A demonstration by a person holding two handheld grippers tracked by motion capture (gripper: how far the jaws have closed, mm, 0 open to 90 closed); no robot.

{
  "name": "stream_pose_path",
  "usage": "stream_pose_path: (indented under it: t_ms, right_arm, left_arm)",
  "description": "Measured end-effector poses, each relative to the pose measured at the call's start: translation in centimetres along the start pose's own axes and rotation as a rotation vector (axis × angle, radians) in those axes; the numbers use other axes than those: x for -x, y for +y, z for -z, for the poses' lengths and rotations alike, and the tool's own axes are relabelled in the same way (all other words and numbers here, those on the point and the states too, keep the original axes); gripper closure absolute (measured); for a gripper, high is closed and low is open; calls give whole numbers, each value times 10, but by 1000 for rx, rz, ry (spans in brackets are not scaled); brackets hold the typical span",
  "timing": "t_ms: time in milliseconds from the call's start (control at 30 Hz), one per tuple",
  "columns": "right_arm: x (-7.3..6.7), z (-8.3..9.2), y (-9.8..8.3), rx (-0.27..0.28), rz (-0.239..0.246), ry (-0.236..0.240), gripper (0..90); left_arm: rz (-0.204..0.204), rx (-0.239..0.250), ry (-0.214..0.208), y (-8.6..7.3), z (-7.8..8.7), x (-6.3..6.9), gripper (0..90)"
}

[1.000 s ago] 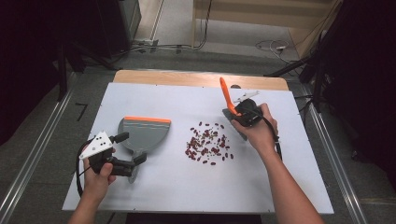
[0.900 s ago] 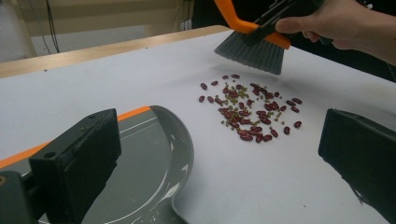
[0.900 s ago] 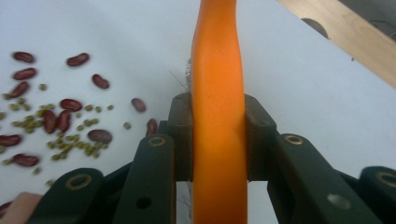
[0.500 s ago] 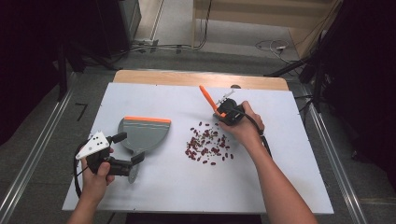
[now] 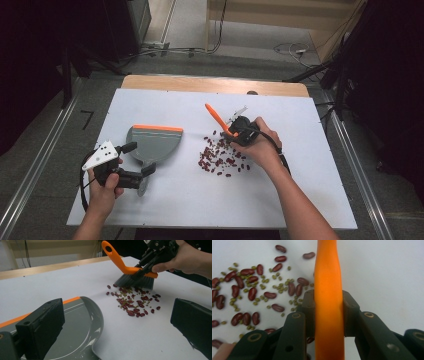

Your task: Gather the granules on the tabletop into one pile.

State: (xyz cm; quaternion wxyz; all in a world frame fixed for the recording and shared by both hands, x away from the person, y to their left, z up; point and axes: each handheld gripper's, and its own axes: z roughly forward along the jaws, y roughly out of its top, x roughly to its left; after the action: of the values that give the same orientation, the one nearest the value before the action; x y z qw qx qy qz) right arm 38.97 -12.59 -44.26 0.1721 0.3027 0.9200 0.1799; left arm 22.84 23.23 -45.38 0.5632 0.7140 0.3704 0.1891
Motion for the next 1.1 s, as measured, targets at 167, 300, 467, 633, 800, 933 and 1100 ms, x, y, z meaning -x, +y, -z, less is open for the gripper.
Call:
stream_pose_path:
  t_ms: [167,300,467,633,800,933,1100]
  right_arm:
    - [-5,3,-2,-3,33,11,690]
    - [-6,10,-3,11,47,3,690]
    - [9,17,7,64,37,-24,690]
    - [18,7,27,66,83,-56,690]
    - [18,-26,53,22,154,-100,689]
    - [10,-31,56,14,150,-50,690]
    - [0,-26,49,15,175,-12,690]
  left_arm:
    - [-3,-7,0,0,-1,0,0]
    - [-6,-10,0,-1,-2,1,0]
    - [-9,-10,-2,0,-2,2,0]
    - [-7,-9,-1,0,-2,1,0]
    - [-3,-9,-1,-1,-1,0,0]
    - [0,-11,-3,-3,0,-2,0]
    - [3,-11,-4,-3,-1,-2,0]
